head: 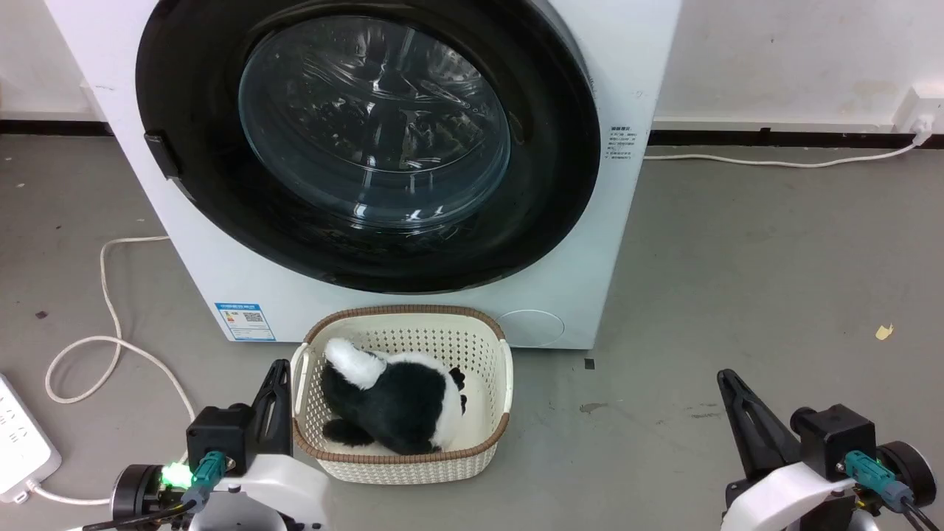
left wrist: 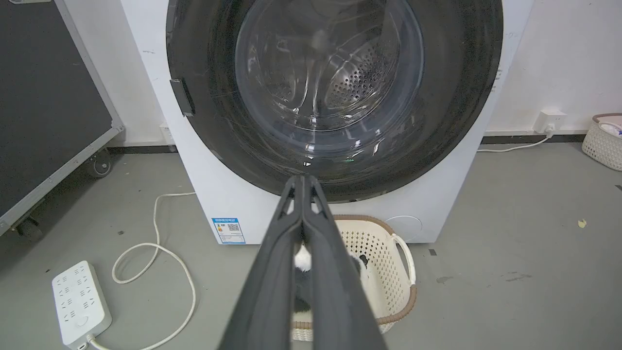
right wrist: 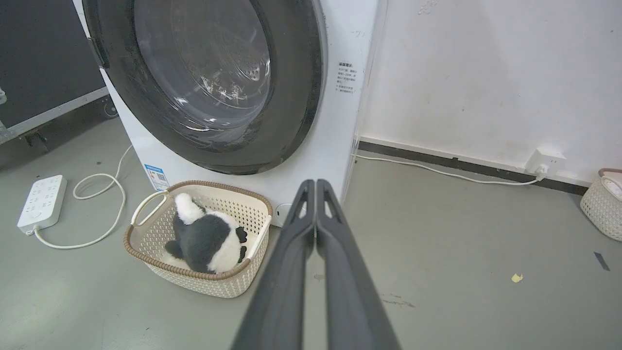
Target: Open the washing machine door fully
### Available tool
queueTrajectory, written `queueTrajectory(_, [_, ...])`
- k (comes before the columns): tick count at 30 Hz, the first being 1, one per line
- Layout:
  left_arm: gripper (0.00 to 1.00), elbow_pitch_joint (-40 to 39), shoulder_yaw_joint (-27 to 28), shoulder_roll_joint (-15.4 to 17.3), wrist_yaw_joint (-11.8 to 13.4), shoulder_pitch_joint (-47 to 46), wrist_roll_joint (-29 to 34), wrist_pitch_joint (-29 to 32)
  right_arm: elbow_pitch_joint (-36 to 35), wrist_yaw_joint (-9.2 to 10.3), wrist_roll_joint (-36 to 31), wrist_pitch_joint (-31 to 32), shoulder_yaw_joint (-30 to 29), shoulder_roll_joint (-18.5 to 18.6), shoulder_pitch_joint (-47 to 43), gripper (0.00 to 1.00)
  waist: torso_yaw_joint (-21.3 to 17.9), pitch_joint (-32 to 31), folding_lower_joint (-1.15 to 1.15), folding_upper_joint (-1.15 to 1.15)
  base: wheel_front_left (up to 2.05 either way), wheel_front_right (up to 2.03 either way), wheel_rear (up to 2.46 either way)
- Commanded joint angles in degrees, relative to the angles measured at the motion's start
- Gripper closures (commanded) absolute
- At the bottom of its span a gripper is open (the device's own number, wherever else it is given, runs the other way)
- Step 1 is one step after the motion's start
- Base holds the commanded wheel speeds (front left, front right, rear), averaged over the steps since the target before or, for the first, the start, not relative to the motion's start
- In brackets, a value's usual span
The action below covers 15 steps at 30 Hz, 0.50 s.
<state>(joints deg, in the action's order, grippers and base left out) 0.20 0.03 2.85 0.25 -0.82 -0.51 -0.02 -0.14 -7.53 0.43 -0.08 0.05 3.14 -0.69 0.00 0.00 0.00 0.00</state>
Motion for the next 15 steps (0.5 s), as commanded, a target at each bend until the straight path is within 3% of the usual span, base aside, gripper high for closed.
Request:
queueTrajectory(1, [1.0, -0.2, -0.03, 0.03, -0.25, 0.82, 0.51, 0.02, 0.14, 0.04, -0.43, 0.08, -0.05, -0.26, 0.69, 1.0, 0.0, 0.0, 0.0, 0.0, 0.0, 0.0, 0.0])
queueTrajectory(15, [1.0, -0.2, -0.03, 0.03, -0.25, 0.82, 0.51, 0.02, 0.14, 0.04, -0.43, 0.08, -0.05, -0.26, 0.69, 1.0, 0.0, 0.0, 0.0, 0.0, 0.0, 0.0, 0.0])
